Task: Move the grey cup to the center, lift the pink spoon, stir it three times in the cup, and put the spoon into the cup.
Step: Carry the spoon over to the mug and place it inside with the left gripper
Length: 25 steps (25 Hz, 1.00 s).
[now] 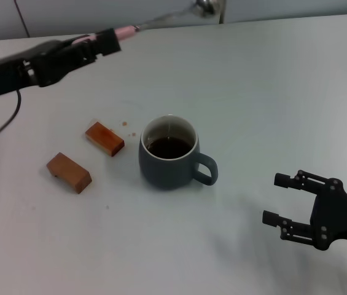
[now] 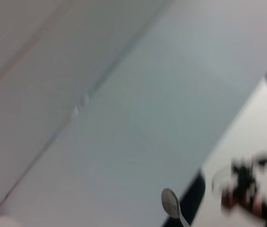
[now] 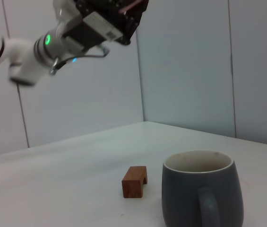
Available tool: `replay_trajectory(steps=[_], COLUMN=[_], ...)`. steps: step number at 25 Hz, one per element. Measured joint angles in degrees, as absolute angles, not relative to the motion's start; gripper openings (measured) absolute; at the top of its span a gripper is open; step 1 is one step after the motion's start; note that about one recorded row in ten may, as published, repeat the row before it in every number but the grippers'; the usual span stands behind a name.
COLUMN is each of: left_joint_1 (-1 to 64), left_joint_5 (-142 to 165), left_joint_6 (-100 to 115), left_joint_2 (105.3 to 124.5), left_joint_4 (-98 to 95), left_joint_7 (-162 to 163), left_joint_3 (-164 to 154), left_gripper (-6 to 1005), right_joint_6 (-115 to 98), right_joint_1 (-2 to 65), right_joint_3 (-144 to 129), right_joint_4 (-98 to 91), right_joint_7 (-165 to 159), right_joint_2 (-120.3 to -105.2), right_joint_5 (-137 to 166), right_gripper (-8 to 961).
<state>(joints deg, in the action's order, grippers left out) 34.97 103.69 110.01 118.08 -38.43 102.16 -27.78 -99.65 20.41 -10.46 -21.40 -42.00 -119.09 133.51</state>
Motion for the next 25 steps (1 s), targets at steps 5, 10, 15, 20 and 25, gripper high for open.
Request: replay_trajectory(steps=[5,10,15,20,25], left_joint_1=[35.0,34.8,35.8,38.0,40.2], left_joint_5=[104.6,110.3,121.7,132.0,136.5], left_joint_6=[109.8,110.8,111.0,108.7,107.2], left_joint_2=[117.68,116.89,117.6,118.53,118.69], left_joint_4=[-58.5,-75.6,-87.0,-90.9,-91.3], left_joint_7=[103.8,106.8,108.6,110.7,111.8], left_joint_3=[-40.0,-46.4,-54.3,-62.5,-67.4], left_gripper=[143,146,149,152,156], right_joint_6=[-99.7,-99.7,-99.7,-99.7,-99.7], right_joint_1=[20.5,20.4,20.2,20.1,19.9], right_joint_3=[-10.5,-10.5,-10.5,-10.5,-10.5], right_joint_4=[-21.3,-21.3,-21.3,-21.2,-21.2], right_joint_7=[-42.6,-42.8,-42.8,-42.9,-43.2], right_joint_2=[-119.1,-119.09,-119.09,-119.09,-119.09], right_joint_5=[133.5,133.5,133.4,133.3,133.2], right_gripper=[752,752,752,751,751])
